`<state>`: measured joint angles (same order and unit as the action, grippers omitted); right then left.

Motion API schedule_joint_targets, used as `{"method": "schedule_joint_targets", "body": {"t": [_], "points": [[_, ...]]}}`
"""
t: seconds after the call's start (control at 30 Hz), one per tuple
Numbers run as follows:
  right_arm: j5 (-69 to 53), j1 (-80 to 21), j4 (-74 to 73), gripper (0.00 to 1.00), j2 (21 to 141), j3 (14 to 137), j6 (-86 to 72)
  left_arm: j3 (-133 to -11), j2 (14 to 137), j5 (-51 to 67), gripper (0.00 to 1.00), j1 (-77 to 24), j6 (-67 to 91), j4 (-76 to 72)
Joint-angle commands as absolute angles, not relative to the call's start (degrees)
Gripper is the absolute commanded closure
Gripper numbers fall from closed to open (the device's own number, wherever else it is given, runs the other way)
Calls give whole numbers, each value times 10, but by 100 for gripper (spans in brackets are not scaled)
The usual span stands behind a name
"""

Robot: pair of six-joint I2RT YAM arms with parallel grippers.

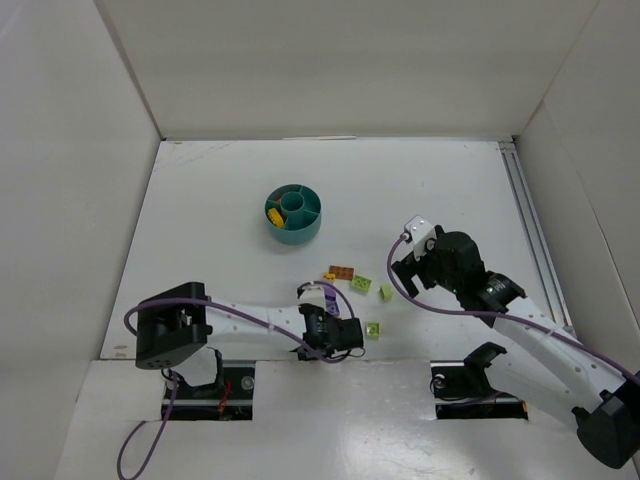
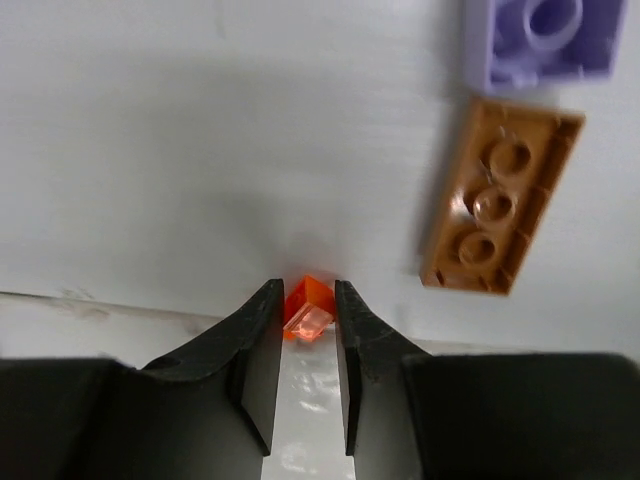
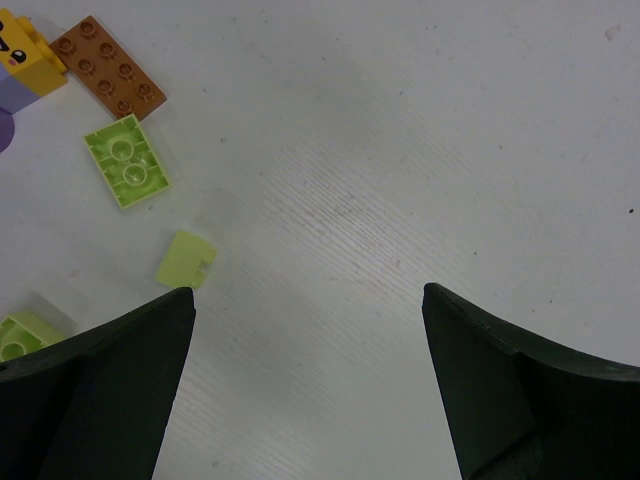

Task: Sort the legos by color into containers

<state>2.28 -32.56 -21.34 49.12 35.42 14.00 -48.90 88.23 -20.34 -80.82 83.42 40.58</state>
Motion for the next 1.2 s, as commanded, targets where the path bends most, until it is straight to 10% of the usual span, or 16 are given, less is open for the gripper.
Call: {"method": "schedule_joint_targets", "body": {"t": [0.0,0.57,1.17], "points": [[14,-321,-186,0,477,354,143,-518,861,-260,90,-772,839,493],[49,-310,-181,0,472,366,143,-620,708,-328,91,-409,456,249],[90,-270,-146,0,573,450,154,-839,966,-222,91,-227,260,159]]}}
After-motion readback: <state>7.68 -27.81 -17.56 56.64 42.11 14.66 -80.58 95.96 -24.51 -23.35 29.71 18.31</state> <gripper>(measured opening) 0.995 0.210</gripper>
